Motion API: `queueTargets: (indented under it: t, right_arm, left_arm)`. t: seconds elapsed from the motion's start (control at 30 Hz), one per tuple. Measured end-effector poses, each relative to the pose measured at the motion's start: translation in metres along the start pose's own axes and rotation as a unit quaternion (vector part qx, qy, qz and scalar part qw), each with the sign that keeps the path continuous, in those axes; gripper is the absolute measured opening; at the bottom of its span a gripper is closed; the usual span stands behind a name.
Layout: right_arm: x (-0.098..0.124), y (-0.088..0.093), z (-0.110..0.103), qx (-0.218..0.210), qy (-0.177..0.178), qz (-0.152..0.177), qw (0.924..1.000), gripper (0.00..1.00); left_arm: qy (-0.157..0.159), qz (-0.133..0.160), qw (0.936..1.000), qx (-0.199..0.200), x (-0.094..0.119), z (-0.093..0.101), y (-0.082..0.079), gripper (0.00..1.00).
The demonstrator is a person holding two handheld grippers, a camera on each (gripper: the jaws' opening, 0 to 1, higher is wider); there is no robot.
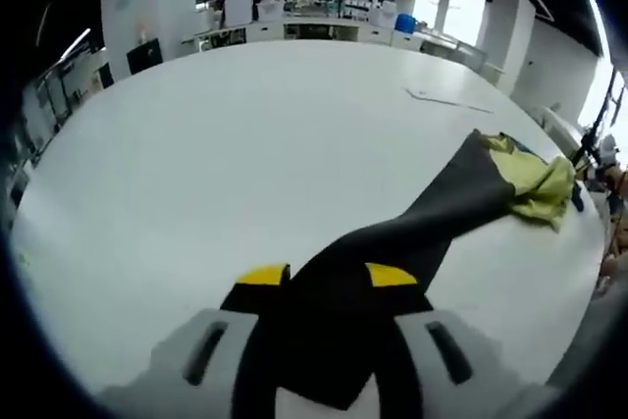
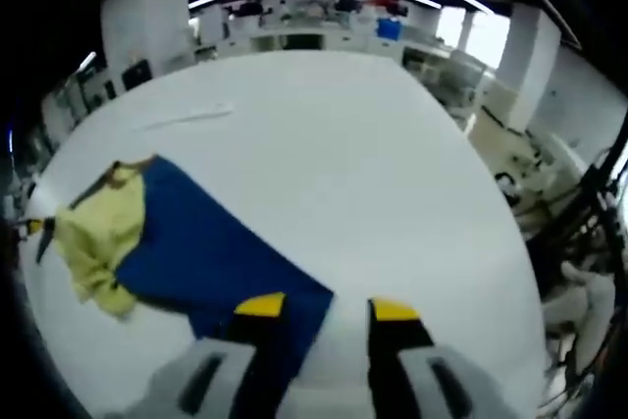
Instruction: Fold the garment on the visible template until the final outline fits inside the template.
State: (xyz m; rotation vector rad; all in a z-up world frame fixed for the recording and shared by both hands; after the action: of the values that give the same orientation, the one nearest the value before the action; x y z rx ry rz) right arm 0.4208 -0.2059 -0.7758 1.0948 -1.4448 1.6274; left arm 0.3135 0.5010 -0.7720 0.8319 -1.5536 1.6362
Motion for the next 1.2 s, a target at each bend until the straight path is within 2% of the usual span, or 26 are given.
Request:
queueTargets:
  t: [0.07, 0.2, 0.27, 0.4, 0.47, 0.6, 0.77, 0.83, 0.93, 1.03, 1.1, 1.2]
  right_arm:
    - [0.000, -0.002, -0.004, 0.002, -0.013, 0.006, 0.9999, 0.43]
    - [0.012, -0.001, -0.021, 0.000, -0.062, 0.029, 0.9976, 0.62]
    - [0.016, 0.000, -0.030, 0.012, -0.075, 0.034, 0.9965, 0.70]
    - [0.025, 0.001, -0.051, 0.041, -0.103, 0.046, 0.9928, 0.80]
    - [0.033, 0.005, -0.068, 0.047, -0.124, 0.051, 0.9898, 0.83]
    - [0.036, 0.005, -0.085, 0.060, -0.162, 0.052, 0.9836, 0.87]
    - [0.045, 0.011, -0.120, 0.092, -0.203, 0.053, 0.9735, 0.90]
    - [0.047, 0.016, -0.134, 0.104, -0.211, 0.049, 0.9707, 0.91]
    - [0.049, 0.023, -0.151, 0.129, -0.222, 0.044, 0.9655, 0.92]
    - [0.052, 0.030, -0.168, 0.149, -0.230, 0.044, 0.9607, 0.91]
    - [0.054, 0.033, -0.176, 0.153, -0.234, 0.046, 0.9591, 0.91]
    - [0.057, 0.039, -0.193, 0.172, -0.250, 0.044, 0.9517, 0.90]
  left_arm:
    - [0.010, 0.009, 0.9999, -0.006, 0.004, 0.012, 0.001, 0.45]
    - [0.022, 0.021, 0.9994, -0.016, 0.007, 0.019, 0.002, 0.59]
    - [0.027, 0.028, 0.9990, -0.024, 0.009, 0.027, 0.001, 0.66]
    - [0.038, 0.030, 0.9983, -0.032, 0.011, 0.041, 0.004, 0.78]
    - [0.039, 0.031, 0.9977, -0.045, 0.011, 0.038, 0.002, 0.82]
    - [0.056, 0.039, 0.9959, -0.059, 0.017, 0.055, 0.004, 0.87]
    - [0.084, 0.051, 0.9926, -0.071, 0.023, 0.075, 0.006, 0.93]
    - [0.101, 0.064, 0.9894, -0.082, 0.024, 0.083, 0.006, 0.95]
    - [0.108, 0.062, 0.9882, -0.089, 0.027, 0.093, 0.009, 0.99]
    - [0.121, 0.069, 0.9844, -0.107, 0.035, 0.113, 0.012, 0.99]
    - [0.126, 0.072, 0.9825, -0.116, 0.036, 0.117, 0.011, 0.99]
    - [0.131, 0.072, 0.9807, -0.126, 0.038, 0.123, 0.012, 0.99]
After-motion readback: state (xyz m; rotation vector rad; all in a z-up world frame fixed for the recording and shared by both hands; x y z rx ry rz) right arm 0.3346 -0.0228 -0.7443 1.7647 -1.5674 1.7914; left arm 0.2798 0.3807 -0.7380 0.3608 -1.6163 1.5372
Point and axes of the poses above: the point that each gripper's makers call its tool centre point, and the gripper's own axes: x roughly backward along the fingers, z roughly to its right, y roughly out of its underside, the point moved 5 cm from there along x, roughly backward along the fingers, and after that the axes turned 14 degrees about -z, right-handed, at the moved point
